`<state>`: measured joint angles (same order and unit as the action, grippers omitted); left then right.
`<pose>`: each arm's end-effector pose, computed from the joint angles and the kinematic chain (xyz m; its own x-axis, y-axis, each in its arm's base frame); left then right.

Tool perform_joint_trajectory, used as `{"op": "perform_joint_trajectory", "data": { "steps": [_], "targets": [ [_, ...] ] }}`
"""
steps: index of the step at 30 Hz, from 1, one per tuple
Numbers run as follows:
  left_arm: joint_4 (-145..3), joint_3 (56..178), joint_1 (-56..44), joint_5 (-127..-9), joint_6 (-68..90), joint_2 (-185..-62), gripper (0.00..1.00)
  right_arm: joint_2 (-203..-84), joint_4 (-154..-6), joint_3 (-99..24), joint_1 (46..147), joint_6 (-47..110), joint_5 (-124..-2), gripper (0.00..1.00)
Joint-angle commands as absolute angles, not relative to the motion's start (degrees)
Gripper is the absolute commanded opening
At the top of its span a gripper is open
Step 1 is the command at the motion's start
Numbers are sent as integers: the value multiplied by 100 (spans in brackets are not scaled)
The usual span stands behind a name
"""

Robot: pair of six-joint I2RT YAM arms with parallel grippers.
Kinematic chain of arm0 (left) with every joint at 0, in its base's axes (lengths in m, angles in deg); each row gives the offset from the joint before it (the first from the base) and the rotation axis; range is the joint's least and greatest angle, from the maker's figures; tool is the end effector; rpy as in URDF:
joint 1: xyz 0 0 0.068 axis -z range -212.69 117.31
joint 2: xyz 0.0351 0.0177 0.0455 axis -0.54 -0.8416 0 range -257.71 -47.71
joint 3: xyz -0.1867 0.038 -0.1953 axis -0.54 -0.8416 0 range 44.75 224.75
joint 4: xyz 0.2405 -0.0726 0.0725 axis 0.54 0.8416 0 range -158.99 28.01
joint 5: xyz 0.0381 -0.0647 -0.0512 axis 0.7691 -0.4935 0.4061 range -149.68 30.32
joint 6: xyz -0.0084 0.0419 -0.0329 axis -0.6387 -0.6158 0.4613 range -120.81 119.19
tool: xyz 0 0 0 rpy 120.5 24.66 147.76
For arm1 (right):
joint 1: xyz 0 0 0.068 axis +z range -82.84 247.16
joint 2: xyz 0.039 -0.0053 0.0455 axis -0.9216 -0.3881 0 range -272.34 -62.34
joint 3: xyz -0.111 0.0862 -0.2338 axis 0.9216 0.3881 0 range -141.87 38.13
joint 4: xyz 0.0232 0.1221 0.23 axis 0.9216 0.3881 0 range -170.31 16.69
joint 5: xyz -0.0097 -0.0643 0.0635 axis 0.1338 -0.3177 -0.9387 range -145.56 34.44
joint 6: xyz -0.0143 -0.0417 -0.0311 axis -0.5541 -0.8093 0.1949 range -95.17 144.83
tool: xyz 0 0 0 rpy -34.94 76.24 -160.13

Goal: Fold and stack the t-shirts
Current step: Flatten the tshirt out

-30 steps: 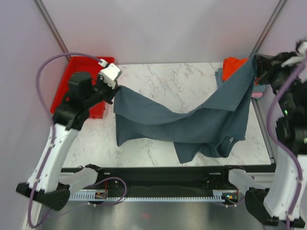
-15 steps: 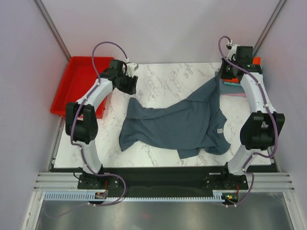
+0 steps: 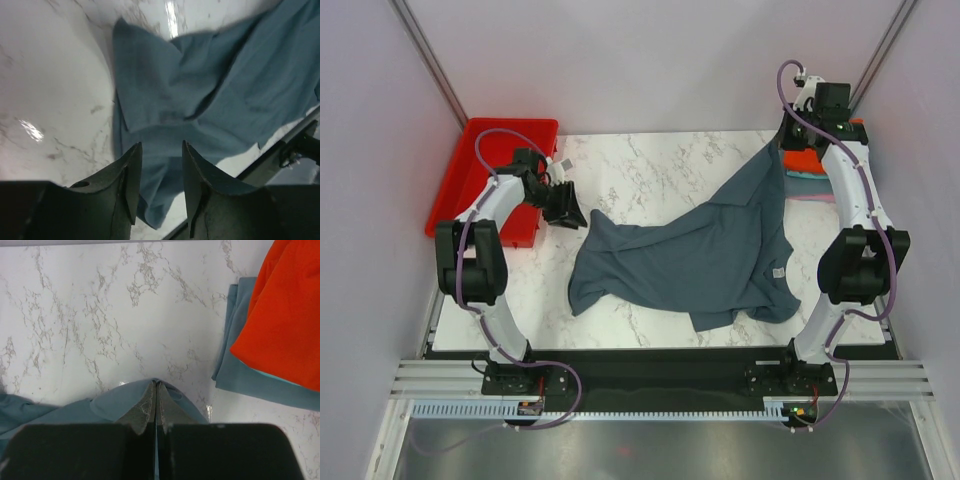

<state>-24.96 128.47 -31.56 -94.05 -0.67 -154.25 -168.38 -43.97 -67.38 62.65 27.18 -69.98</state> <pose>0.3844 -0.0278 0.2317 -0.9199 0.0161 -0.3918 0.2358 0.8210 -0.5200 0.4246 -0.0247 0.3598 -0.6025 0.0873 -0.7933 -0.0977 0.9785 0.1819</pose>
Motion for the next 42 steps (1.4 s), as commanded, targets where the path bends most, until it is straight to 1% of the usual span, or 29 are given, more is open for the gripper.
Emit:
{"op": "perform_joint_trajectory", "data": {
  "steps": [1,5,12,16,26,32,42],
  "targets": [
    [-1951,12570,-3119,-10134,209,-15177,43,-16975,-4621,-7190,6259,2853,-7191,0],
    [-1960,12526,-3119,-10161,200,-15378,41,-17212,-4612,-7436,6338,2888,-7182,0],
    [-1969,12578,-3110,-10038,156,-15853,39,-17282,-4586,-7402,6408,2835,-7139,0],
    [-2012,12640,-3119,-9757,130,-16099,39,-17247,-4594,-7367,6400,2800,-7121,0],
    [-2092,12983,-3110,-9748,200,-16732,39,-17186,-4577,-7296,6408,2747,-7077,0],
    [-2100,13132,-3110,-9660,192,-16890,39,-17168,-4577,-7287,6400,2712,-7051,0],
    [-2092,13045,-3110,-9642,157,-16943,37,-17194,-4577,-7287,6400,2668,-7015,0]
  ]
}}
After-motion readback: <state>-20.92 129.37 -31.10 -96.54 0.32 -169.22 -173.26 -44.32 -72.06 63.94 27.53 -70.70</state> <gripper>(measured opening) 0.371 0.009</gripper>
